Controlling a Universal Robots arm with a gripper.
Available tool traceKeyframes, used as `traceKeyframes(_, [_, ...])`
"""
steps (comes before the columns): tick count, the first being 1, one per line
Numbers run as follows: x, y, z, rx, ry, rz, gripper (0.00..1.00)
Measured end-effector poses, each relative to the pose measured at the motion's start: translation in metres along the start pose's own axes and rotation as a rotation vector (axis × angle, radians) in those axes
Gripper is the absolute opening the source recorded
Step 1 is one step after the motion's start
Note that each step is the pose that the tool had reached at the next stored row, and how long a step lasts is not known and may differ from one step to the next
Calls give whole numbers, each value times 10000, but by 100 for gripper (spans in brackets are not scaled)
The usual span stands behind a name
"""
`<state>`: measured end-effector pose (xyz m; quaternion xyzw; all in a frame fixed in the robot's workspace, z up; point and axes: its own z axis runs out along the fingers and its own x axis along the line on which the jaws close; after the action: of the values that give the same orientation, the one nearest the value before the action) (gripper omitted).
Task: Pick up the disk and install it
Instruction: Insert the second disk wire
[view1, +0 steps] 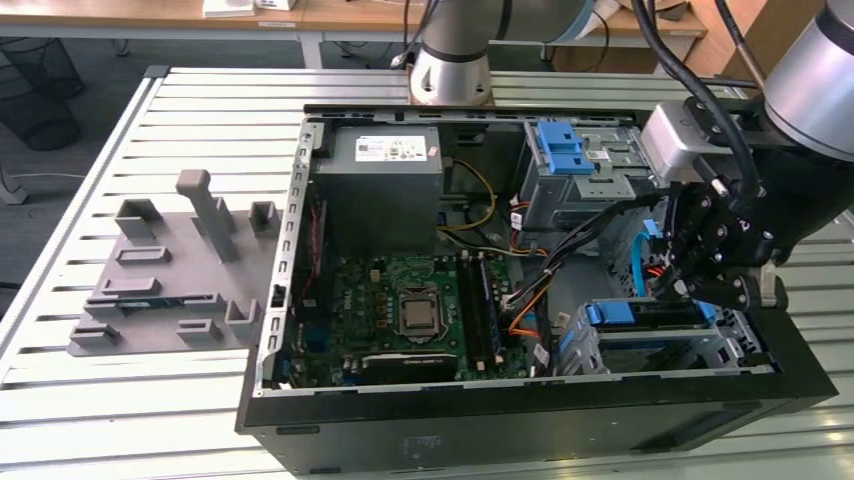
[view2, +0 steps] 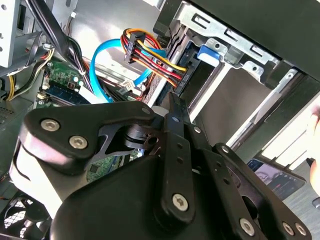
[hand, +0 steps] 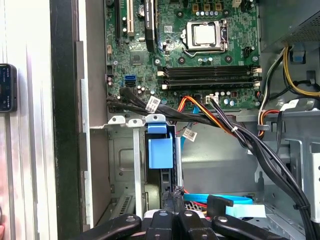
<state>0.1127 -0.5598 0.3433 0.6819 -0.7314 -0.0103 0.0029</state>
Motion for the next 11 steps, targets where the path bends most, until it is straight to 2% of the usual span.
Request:
traceKeyframes(2, [0,5,0,0,0,1,11])
traceKeyframes(7, [6,72,2,5,-1,0,11])
traceKeyframes(11, [5,74,1,5,0,-1,11])
